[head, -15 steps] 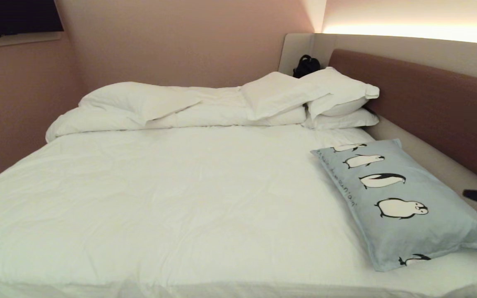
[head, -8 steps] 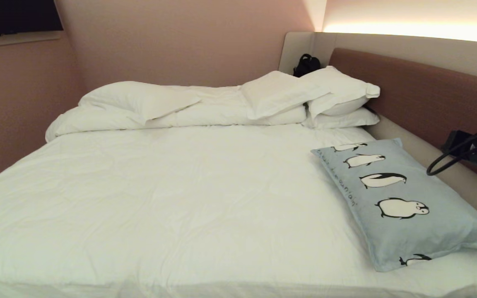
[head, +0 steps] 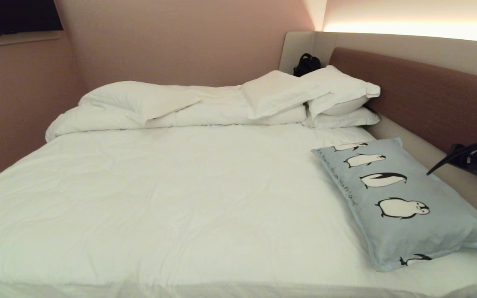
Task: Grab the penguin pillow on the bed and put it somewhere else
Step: Pick up the pillow
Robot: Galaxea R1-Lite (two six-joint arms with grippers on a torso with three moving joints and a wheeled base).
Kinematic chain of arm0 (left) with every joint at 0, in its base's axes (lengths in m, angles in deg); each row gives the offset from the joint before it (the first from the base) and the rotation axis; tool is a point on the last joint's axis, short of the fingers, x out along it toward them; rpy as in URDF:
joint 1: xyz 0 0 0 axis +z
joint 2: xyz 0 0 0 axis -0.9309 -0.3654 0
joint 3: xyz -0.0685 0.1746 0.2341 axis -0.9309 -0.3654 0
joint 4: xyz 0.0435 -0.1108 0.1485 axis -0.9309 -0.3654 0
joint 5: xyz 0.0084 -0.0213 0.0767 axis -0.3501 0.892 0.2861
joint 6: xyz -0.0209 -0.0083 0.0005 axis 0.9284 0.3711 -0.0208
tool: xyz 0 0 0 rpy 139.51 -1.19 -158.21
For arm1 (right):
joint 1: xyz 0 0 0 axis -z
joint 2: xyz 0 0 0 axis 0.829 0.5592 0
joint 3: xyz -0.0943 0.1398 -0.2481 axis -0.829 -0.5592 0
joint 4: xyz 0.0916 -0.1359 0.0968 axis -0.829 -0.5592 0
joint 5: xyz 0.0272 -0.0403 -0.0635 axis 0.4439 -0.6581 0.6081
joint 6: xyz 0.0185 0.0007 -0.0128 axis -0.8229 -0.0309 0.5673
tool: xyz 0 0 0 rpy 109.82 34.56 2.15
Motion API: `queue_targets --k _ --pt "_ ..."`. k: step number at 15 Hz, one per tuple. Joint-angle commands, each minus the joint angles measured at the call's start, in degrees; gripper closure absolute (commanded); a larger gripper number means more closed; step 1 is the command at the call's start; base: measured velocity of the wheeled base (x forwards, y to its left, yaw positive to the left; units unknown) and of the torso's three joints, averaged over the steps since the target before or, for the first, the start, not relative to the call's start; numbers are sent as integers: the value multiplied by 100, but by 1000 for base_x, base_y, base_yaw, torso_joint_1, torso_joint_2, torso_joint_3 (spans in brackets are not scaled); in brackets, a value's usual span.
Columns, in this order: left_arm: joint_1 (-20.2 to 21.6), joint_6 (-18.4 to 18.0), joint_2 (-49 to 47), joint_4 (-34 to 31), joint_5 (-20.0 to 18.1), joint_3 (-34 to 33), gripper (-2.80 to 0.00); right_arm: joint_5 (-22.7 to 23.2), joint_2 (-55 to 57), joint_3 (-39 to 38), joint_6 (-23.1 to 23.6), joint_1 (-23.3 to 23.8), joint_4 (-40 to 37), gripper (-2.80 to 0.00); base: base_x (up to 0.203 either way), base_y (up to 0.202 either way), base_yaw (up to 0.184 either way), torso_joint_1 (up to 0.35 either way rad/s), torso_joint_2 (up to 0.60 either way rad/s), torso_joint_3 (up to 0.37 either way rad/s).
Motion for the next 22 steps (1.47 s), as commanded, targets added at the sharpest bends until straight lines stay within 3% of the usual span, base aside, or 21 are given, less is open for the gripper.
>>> queue_targets --k 1,7,15,16,19,22 --pt "6 4 2 5 4 0 0 369 325 221 38 183 0 0 0 0 0 0 0 0" --pt "1 4 2 5 4 0 0 1251 1012 816 460 577 -149 0 0 0 0 0 0 0" --pt "1 4 2 5 4 0 0 1795 1628 1350 475 834 -130 0 0 0 0 0 0 0" --pt "1 4 2 5 4 0 0 1795 1740 1479 478 834 -151 -280 0 0 0 0 0 0" --pt "1 4 2 2 4 0 0 1937 1911 1640 467 837 -163 -280 0 0 0 0 0 0" --pt "1 4 2 -4 4 0 0 2485 2053 1942 444 957 -332 -280 0 0 0 0 0 0"
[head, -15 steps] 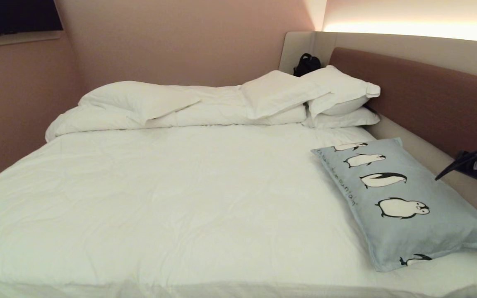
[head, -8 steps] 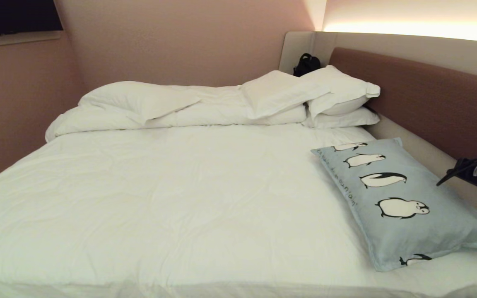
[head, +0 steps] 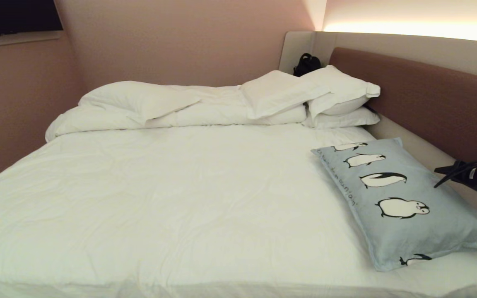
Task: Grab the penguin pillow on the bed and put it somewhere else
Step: Pick up the pillow
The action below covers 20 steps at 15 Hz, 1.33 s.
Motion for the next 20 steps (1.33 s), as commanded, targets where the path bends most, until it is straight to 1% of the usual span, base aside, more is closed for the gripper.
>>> queue_targets --k 1,2,4,11,13,14,15,20 --pt "1 1 2 -2 2 0 0 357 152 234 -2 64 -157 -280 0 0 0 0 0 0" --pt "4 1 2 4 2 0 0 418 195 304 0 96 -231 -280 0 0 0 0 0 0" --pt "1 1 2 6 2 0 0 782 325 565 0 213 -429 -280 0 0 0 0 0 0" --pt "1 1 2 6 2 0 0 1198 992 1089 0 362 -578 -280 0 0 0 0 0 0" --pt "1 1 2 1 2 0 0 1438 1100 1346 -5 396 -813 -280 0 0 0 0 0 0" --pt "1 1 2 6 2 0 0 1642 1133 1442 -8 419 -960 -280 0 0 0 0 0 0" --pt "1 1 2 6 2 0 0 1760 1157 1453 -8 423 -998 -280 0 0 0 0 0 0" --pt "1 0 2 6 2 0 0 1939 1280 1449 0 406 -1147 -280 0 0 0 0 0 0"
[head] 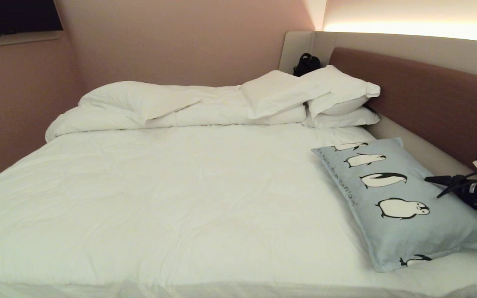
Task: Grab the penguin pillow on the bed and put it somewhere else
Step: Pick up the pillow
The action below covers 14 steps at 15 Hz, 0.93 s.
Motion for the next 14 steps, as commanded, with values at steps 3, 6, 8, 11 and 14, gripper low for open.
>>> queue_targets --k 3,6,8,11,14 --pt "1 5 2 2 4 0 0 376 -26 1 5 -35 -234 -280 0 0 0 0 0 0" --pt "1 4 2 1 4 0 0 376 -9 -8 5 -147 -267 -280 0 0 0 0 0 0" --pt "1 5 2 2 4 0 0 427 -52 -8 31 -180 -484 -280 0 0 0 0 0 0" --pt "1 5 2 2 4 0 0 785 -126 -8 58 -190 -692 -280 0 0 0 0 0 0" --pt "1 5 2 2 4 0 0 877 -226 -8 67 -266 -857 0 0 0 0 0 0 0"
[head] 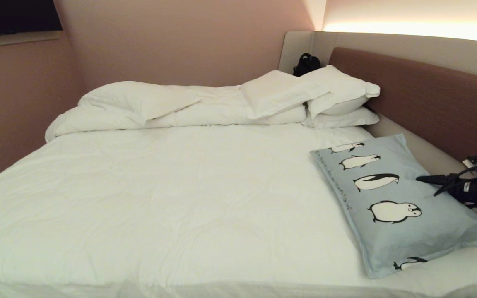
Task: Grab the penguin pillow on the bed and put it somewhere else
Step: Pick up the pillow
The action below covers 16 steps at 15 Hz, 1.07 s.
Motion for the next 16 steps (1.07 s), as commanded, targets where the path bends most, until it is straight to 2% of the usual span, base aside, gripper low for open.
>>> queue_targets --k 1,4,13,16 --pt "1 1 2 5 4 0 0 71 -105 0 -1 -53 -105 0 0 0 0 0 0 0" --pt "9 1 2 5 4 0 0 77 -252 -8 24 -124 -164 0 0 0 0 0 0 0" --pt "1 1 2 5 4 0 0 130 -978 -8 214 -224 -961 0 0 0 0 0 0 0" --pt "1 1 2 -4 4 0 0 477 -1355 -8 206 -223 -1202 0 0 0 0 0 0 0"
